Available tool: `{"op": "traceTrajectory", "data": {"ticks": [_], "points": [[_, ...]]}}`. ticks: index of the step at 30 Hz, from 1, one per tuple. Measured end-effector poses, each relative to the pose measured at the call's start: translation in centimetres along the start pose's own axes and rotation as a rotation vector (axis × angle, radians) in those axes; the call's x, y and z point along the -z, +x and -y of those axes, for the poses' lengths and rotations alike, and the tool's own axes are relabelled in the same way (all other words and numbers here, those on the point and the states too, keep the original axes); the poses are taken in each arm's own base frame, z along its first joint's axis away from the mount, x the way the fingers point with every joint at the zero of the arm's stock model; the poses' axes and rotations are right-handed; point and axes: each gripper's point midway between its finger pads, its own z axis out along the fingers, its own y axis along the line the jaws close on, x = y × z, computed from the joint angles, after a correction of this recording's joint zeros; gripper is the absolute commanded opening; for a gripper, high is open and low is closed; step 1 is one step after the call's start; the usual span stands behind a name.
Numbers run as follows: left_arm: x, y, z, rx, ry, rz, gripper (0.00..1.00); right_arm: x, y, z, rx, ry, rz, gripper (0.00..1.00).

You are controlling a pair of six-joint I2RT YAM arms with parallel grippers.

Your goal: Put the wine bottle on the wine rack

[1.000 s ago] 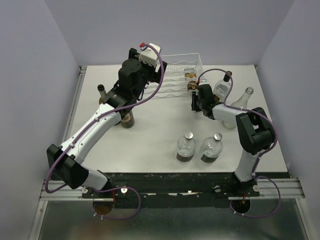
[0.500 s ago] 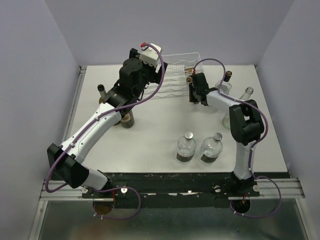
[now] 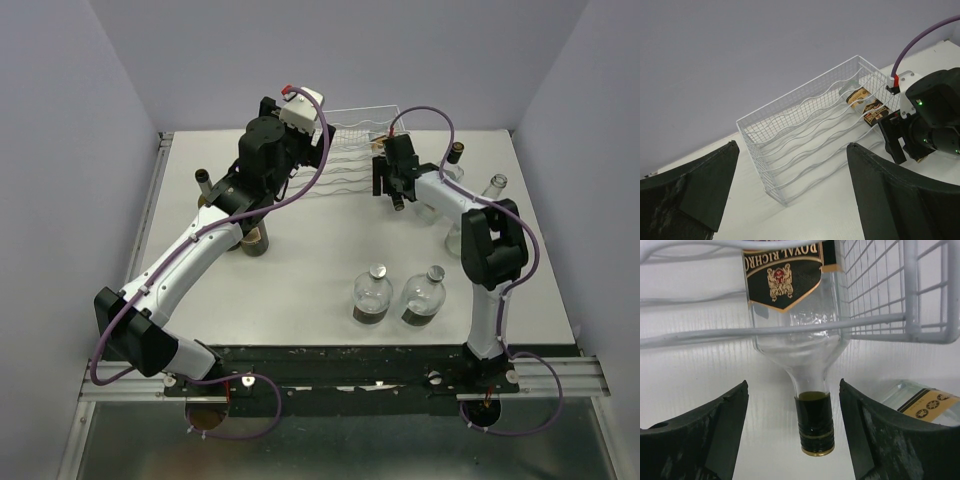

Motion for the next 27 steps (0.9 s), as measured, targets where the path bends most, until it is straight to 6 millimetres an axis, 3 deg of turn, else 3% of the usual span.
{"op": "traceTrajectory", "data": {"ticks": [6, 15, 23, 27], "points": [[0.0, 0.0, 0.2, 0.013, 0.006, 0.001, 0.99, 1.5, 0.7, 0.5, -0.001, 0.011, -0.047, 0.77], [0.0, 0.7, 0.6, 0.022, 0.025, -0.013, 0.99, 3.0, 2.9, 1.4, 0.000, 0.038, -0.148, 0.52], [0.1, 0.8, 1.0, 0.030, 0.044, -0.017, 0.99, 1.9, 4.5, 1.8, 0.017, 0.068, -0.232, 0.46], [0.1, 0.8, 1.0, 0.030, 0.044, -0.017, 0.99, 1.0, 4.5, 1.8, 0.040, 0.081, -0.258, 0.29]]}}
